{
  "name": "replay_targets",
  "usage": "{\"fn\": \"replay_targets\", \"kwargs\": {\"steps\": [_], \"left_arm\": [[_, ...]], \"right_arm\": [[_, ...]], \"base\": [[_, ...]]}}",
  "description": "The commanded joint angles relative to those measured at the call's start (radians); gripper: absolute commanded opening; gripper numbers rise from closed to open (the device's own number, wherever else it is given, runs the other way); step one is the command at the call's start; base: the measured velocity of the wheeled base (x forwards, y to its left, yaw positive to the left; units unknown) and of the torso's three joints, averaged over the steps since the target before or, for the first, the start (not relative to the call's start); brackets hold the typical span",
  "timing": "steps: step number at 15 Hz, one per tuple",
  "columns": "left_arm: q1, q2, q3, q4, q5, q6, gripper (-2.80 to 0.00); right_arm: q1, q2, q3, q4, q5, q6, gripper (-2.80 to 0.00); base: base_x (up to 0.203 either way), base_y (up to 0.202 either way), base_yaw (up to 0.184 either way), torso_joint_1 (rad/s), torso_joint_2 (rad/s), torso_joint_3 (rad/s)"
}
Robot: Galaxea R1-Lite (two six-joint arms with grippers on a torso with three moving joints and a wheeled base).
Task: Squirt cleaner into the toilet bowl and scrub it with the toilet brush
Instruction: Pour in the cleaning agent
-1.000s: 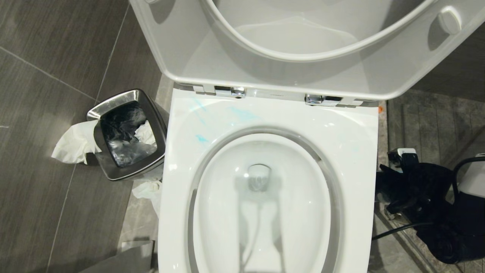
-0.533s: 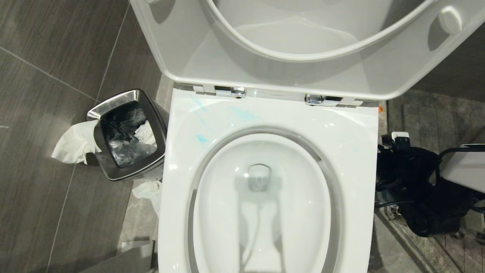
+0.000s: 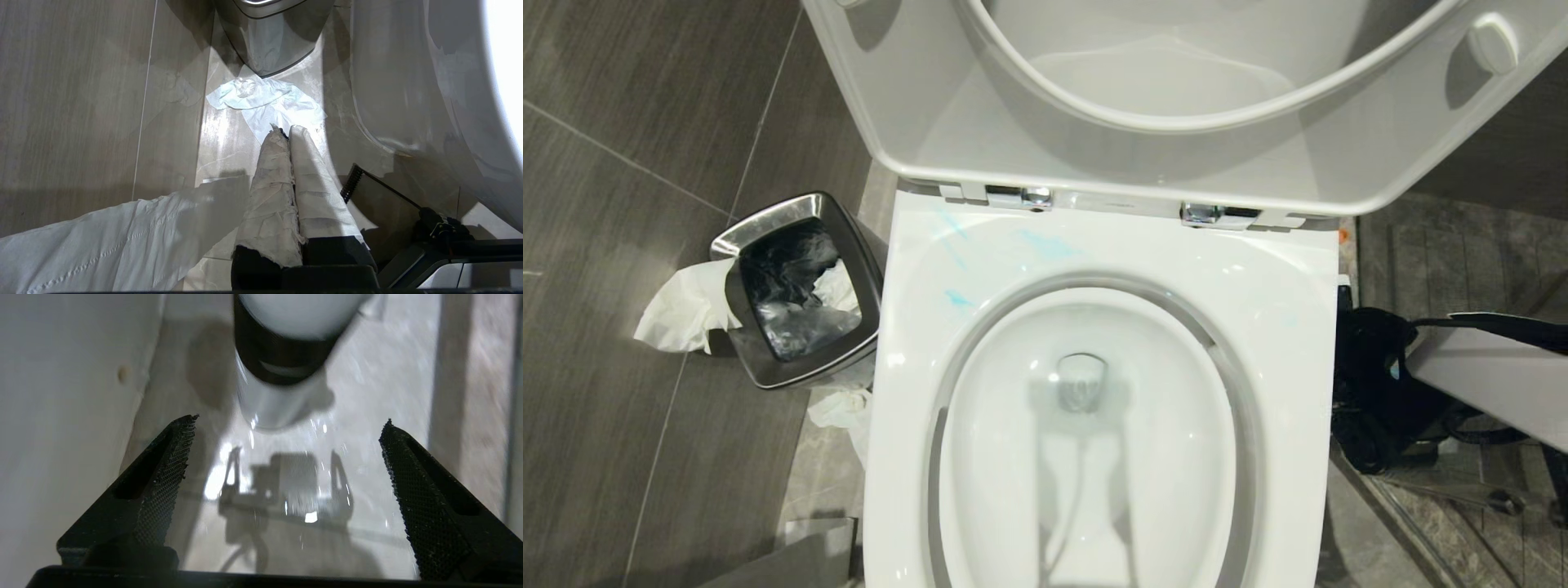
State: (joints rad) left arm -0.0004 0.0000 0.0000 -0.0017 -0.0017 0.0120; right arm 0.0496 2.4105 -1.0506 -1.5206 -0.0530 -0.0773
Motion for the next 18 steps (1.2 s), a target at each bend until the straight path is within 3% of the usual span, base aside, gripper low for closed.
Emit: {"fn": "replay_targets", "kwargs": {"steps": [1, 4, 18], "left_arm": [[0.000, 0.002, 0.000, 0.000, 0.000, 0.000, -2.80], [0.000, 0.002, 0.000, 0.000, 0.000, 0.000, -2.80], [0.000, 0.002, 0.000, 0.000, 0.000, 0.000, -2.80]], "right_arm": [[0.005, 0.055, -0.094, -0.009, 0.030, -0.024, 0.00], [0.007, 0.062, -0.124, -0.009, 0.041, -0.093, 0.00], [0.001, 0.145, -0.356, -0.009, 0.038, -0.135, 0.00]], "base": [[0.000, 0.000, 0.000, 0.000, 0.00, 0.000], [0.000, 0.000, 0.000, 0.000, 0.00, 0.000], [0.000, 0.000, 0.000, 0.000, 0.00, 0.000]]}}
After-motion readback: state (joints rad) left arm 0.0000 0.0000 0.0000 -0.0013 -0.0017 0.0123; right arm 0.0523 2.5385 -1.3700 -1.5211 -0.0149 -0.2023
